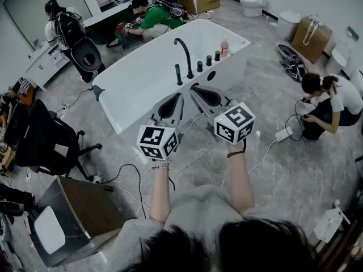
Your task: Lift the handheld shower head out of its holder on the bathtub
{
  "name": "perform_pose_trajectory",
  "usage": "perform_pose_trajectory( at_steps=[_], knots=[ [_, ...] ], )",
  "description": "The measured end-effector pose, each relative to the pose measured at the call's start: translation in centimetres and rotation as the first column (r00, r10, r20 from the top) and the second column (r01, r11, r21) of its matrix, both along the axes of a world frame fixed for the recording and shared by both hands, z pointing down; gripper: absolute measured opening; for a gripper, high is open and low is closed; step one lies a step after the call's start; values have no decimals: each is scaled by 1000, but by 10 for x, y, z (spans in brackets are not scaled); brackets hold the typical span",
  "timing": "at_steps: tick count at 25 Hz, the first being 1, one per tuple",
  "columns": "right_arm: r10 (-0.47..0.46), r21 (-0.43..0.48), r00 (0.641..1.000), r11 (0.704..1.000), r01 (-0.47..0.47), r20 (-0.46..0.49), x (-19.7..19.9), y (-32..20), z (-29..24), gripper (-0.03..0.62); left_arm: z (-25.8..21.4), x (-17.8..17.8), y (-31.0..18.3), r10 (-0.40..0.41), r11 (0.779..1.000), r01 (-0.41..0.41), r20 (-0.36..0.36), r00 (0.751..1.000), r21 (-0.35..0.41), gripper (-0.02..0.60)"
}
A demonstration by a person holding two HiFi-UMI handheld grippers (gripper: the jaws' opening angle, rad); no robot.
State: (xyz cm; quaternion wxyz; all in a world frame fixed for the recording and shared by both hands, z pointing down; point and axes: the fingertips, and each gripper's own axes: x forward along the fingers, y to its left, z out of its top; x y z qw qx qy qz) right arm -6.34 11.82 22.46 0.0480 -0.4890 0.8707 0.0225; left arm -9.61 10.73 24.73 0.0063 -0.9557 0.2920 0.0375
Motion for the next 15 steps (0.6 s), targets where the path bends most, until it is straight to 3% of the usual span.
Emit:
perform_pose_trajectory(
  at_steps=[15],
  knots=[
    [-44,-1,999,999,44,-15,7,-19,3,2,3,3,-18,-50,999,50,-2,999,-7,5]
  ],
)
